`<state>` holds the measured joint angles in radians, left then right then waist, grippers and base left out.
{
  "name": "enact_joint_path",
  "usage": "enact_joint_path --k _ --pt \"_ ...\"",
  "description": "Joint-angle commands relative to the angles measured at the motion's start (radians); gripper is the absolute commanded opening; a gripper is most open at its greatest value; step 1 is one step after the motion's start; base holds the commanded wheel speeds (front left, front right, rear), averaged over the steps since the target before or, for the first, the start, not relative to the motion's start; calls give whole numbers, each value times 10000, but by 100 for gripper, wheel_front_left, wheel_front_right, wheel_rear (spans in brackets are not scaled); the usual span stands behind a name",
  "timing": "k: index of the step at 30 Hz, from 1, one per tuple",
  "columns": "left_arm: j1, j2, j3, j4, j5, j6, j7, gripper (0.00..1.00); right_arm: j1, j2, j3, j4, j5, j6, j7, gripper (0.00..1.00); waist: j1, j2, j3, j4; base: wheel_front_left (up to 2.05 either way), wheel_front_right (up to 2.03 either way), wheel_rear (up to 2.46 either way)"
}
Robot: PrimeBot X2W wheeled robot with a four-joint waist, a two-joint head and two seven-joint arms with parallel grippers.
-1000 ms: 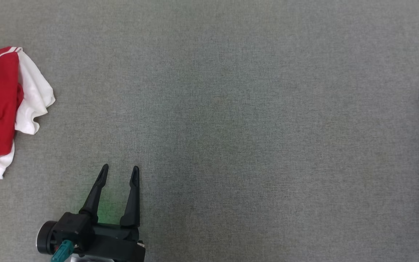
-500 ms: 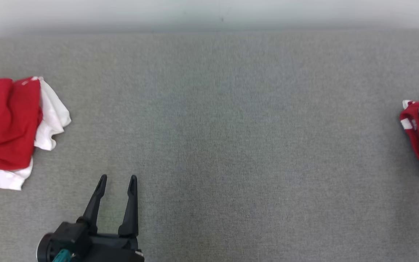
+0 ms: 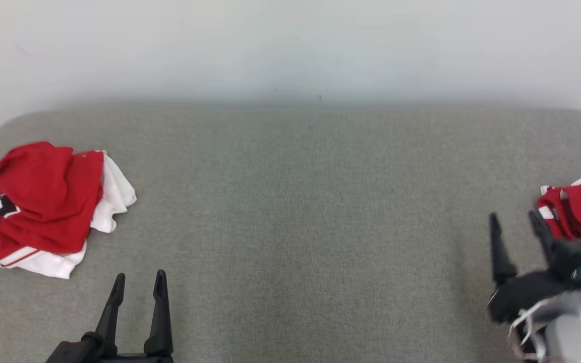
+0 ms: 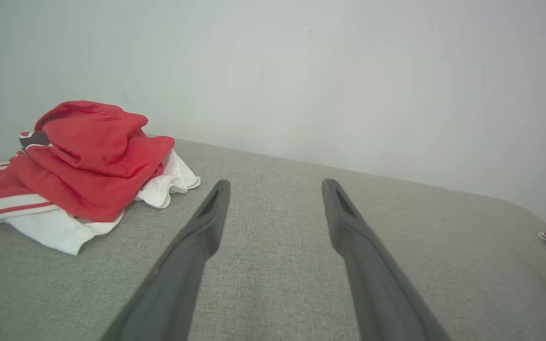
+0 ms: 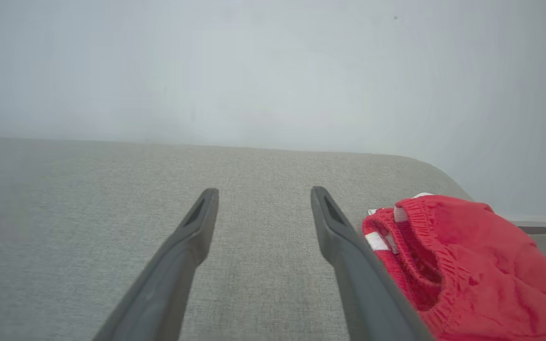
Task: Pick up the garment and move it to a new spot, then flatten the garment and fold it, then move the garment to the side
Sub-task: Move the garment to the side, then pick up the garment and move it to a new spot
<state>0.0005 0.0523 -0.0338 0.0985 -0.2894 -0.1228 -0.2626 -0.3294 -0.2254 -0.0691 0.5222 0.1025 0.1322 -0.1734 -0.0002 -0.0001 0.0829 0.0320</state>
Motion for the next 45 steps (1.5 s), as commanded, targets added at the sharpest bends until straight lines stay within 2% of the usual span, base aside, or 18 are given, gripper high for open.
enact_joint_path --k 1,5,12,35,45 --pt "107 -22 8 -58 -52 38 -31 100 301 139 -19 -227 107 -26 -75 100 2 1 -360 113 0 0 0" --pt "264 -22 -18 -130 -190 88 -31 100 1565 885 232 -1524 501 -24 -287 100 2 1 -536 150 0 0 0" --pt "496 -22 30 -83 359 21 -31 100 2983 1561 406 -2931 816 -24 -147 100 2 1 -797 34 0 0 0" --pt "636 -24 -49 132 743 -6 -31 100 3391 1757 630 -3506 1117 -24 489 100 2 1 -920 130 0 0 0" --pt "569 -23 -70 183 814 -15 -31 100 3519 1758 716 -3547 1172 -24 556 100 2 1 -919 758 0 0 0"
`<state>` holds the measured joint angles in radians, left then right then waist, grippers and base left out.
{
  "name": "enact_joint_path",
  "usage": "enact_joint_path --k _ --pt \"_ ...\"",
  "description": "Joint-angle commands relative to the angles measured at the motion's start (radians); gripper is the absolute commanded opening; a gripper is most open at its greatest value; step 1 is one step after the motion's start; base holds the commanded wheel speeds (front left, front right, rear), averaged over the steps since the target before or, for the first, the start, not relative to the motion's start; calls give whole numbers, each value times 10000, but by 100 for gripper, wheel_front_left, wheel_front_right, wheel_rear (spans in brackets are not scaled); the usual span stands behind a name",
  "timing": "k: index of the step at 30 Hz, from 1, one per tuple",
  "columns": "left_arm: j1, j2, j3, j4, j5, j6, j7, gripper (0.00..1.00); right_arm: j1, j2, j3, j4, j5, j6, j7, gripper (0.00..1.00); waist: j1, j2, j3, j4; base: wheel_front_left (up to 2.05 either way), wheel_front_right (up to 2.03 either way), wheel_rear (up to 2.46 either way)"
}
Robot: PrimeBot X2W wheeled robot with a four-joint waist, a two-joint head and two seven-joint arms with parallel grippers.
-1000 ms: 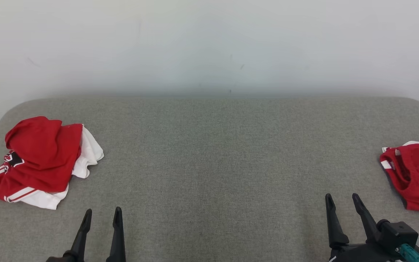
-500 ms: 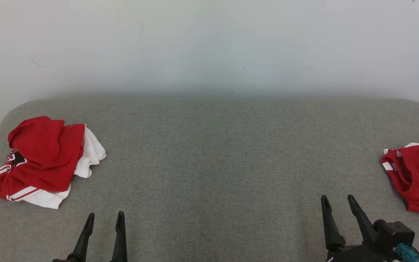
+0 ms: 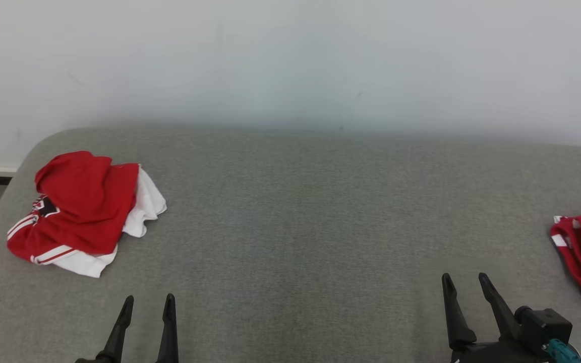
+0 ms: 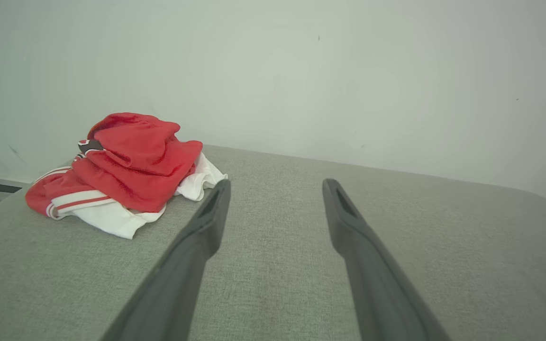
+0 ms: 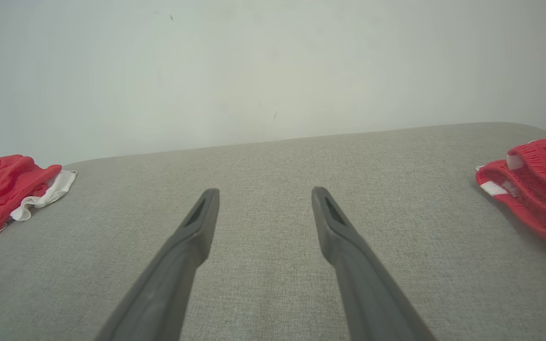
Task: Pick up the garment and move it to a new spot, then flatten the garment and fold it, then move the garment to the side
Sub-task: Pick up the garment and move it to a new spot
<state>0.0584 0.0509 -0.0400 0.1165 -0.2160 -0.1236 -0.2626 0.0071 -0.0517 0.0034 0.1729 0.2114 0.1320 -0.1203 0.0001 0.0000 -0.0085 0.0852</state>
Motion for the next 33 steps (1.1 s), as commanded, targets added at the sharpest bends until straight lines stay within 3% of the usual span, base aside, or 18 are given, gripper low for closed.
enact_joint_path --k 1,19,33 --pt "9 -8 6 -7 100 5 -31 100 162 19 41 -58 95 -22 24 100 -1 0 -9 351 0 0 0" --pt "467 -6 303 -88 340 -17 -33 100 321 15 455 187 443 -23 -29 100 -1 0 -209 3991 0 0 0" --pt "988 -10 860 -897 -187 519 -31 100 -895 9 1510 590 246 -23 335 100 -1 0 411 4445 0 0 0"
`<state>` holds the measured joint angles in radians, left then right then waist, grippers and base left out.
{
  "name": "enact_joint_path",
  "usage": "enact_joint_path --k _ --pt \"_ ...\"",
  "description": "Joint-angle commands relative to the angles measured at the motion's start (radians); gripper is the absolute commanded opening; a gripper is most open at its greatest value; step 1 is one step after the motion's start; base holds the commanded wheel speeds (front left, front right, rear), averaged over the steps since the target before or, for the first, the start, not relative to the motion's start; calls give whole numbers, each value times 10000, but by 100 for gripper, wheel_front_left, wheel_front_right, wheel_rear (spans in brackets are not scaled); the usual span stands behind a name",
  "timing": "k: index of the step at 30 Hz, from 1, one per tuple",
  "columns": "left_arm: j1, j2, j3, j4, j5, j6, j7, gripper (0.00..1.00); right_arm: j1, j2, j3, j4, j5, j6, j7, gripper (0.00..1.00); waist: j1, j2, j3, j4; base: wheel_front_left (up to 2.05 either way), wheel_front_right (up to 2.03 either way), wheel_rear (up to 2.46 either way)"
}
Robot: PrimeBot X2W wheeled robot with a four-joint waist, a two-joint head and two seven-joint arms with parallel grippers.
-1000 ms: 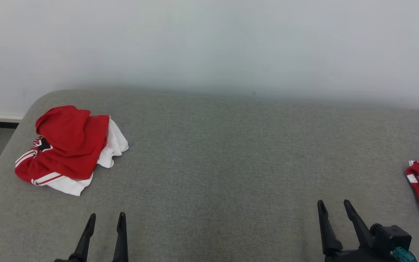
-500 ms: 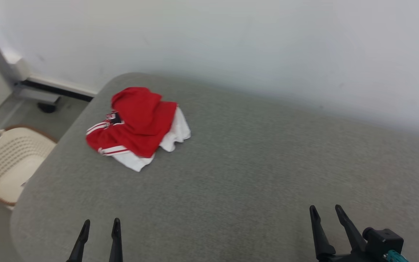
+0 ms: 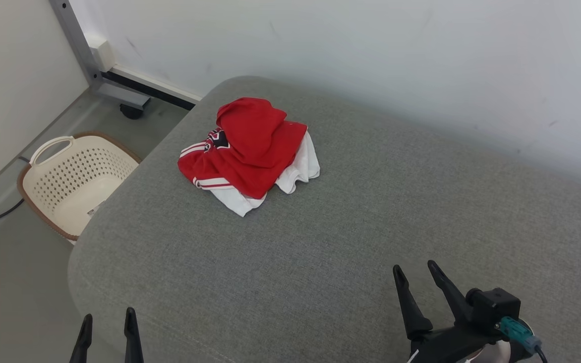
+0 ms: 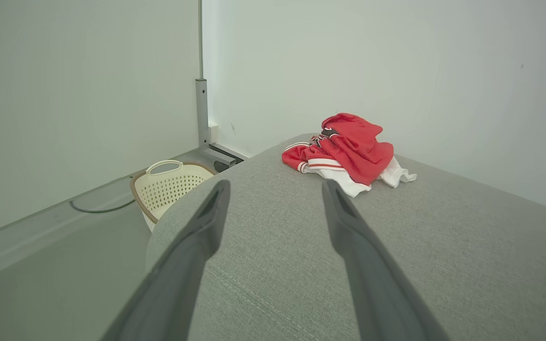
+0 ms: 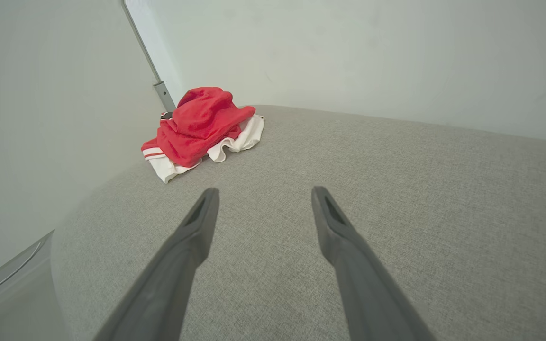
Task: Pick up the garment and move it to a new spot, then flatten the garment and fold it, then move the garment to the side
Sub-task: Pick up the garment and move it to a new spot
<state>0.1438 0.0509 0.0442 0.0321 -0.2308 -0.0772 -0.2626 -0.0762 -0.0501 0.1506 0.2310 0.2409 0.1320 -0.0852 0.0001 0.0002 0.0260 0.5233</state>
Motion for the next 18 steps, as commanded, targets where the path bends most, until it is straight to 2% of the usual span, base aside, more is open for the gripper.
enact_joint_path --k 1,5,11,18 --pt "160 -8 10 -69 -43 46 -31 100 -83 -6 66 42 -57 -23 -29 100 -1 -2 65 63 0 0 0" --pt "132 -8 -101 45 -111 36 -31 100 -164 -6 114 128 -78 -23 -100 100 -1 -2 49 41 0 0 0" --pt "-745 -13 -294 490 -630 -48 -31 100 -89 -60 109 65 -155 -23 -50 100 -1 -2 132 -4 0 0 0" --pt "-3516 -13 -966 3102 -1707 -343 313 100 76 -216 179 -253 -255 -23 220 100 -1 -2 304 -108 0 0 0"
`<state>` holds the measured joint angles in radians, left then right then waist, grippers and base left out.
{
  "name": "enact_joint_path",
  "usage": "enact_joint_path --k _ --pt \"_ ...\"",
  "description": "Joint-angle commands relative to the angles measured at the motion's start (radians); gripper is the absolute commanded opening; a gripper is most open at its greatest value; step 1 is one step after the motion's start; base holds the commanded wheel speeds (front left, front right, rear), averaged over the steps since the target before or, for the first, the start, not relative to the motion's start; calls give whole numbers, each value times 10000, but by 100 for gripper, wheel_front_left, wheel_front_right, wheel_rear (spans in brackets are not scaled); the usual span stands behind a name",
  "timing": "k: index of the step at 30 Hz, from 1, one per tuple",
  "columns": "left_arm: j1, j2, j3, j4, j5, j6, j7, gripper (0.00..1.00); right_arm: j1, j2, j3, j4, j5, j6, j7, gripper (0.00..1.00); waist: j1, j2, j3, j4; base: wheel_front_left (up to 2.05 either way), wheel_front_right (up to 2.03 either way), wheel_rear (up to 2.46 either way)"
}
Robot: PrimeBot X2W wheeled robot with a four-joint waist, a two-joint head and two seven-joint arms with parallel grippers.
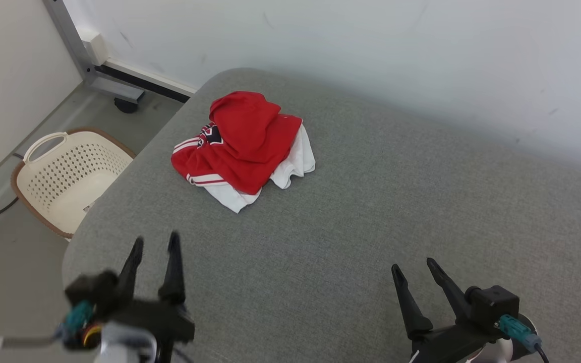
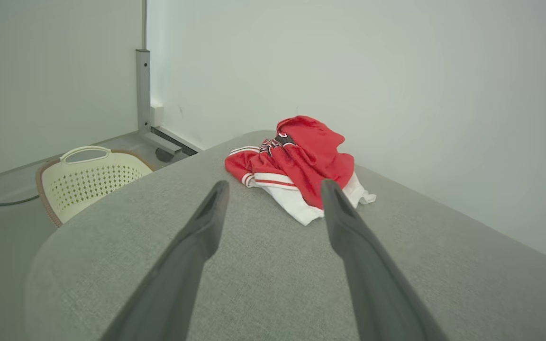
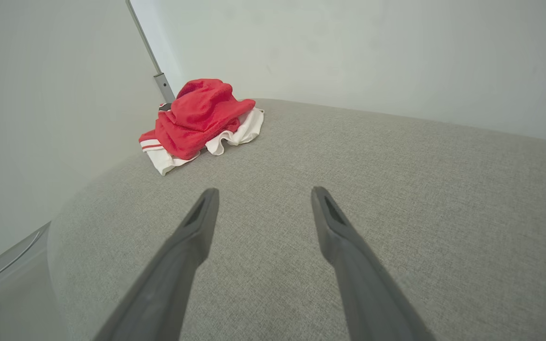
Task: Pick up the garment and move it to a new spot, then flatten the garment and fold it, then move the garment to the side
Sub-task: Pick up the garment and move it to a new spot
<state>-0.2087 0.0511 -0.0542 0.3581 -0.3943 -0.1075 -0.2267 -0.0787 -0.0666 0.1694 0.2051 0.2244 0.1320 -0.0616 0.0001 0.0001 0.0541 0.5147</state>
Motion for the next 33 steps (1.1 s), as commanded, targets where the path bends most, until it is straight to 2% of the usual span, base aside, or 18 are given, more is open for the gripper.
enact_joint_path --k 1,6,8,15,22,26,30,33 --pt "-479 -12 -63 315 -124 -59 181 100 143 -66 1 -81 -103 -23 41 100 -1 -1 58 -50 0 0 0" --pt "-2907 -13 -318 2747 -1307 -152 1556 100 431 -213 23 -718 -288 -23 448 100 -1 -1 302 -267 0 0 0" --pt "-3688 111 -153 3549 -1526 -163 1872 100 465 -278 148 -1148 -389 -23 751 100 -1 -1 557 -673 0 0 0" --pt "-5844 678 173 5230 -2001 -208 2155 100 452 -839 109 -2846 -782 -23 1772 100 -1 -1 2017 -2004 0 0 0" --pt "-7154 1056 422 6451 -2378 -192 2376 100 544 -1172 -226 -4328 -964 -23 2377 100 -1 -1 3242 -2697 0 0 0" --pt "-7705 1278 313 7236 -2141 254 2362 100 545 -1229 -322 -4904 -1035 -23 2526 100 -1 -1 3804 -2900 0 0 0" --pt "-7912 1582 146 7890 -1827 917 2362 100 600 -1246 -252 -5045 -1016 -23 2582 100 -1 -1 3932 -3065 0 0 0" --pt "-7970 1696 61 8246 -1684 1230 2251 100 610 -1242 -252 -5079 -993 -23 2608 100 -1 -1 3945 -3149 0 0 0"
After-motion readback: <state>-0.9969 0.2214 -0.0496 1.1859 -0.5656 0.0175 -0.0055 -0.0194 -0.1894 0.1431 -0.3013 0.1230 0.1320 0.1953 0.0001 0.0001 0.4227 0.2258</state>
